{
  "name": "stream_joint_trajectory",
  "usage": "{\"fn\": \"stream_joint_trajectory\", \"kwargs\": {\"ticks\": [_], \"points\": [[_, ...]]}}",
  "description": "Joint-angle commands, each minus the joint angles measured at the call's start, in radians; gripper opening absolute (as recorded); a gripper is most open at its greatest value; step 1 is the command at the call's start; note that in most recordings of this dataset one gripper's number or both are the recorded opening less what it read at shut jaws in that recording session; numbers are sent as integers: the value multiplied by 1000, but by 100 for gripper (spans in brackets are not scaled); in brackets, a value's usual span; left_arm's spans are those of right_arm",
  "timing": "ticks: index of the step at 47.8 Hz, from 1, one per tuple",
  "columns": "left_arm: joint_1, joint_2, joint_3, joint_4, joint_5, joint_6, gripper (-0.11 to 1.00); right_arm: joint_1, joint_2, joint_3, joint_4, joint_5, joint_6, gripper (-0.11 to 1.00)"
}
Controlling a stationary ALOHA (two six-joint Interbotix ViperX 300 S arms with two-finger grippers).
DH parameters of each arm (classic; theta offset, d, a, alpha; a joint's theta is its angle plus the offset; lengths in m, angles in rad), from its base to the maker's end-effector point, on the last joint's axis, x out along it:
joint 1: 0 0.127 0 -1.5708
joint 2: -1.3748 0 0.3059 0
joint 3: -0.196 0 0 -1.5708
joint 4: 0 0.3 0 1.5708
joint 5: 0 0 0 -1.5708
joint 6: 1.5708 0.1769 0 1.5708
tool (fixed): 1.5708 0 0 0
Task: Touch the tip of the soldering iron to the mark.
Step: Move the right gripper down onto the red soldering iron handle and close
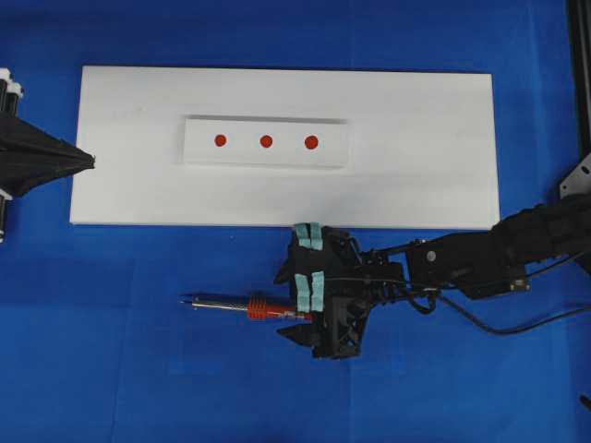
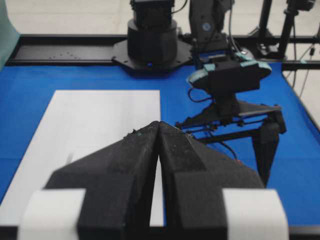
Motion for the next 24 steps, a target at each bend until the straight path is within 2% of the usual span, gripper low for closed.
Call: {"fn": "stream_joint_trajectory", "kwargs": {"ticks": [1,11,15,18,24], "points": [[3,5,-9,2,-9,2,0,8,3,-31,9,-21,-2,86],[5,5,-9,2,-9,0,0,9,25,-40,21,-21,-2,85],[5,5,-9,2,-8,2,0,9,25,-40,21,-18,-3,78],[6,5,-9,2,-6,0,0,9,25,-38,20,-14,-6,65],[5,5,-9,2,-6,2,0,11,23,-35,17,-6,-9,29]]}}
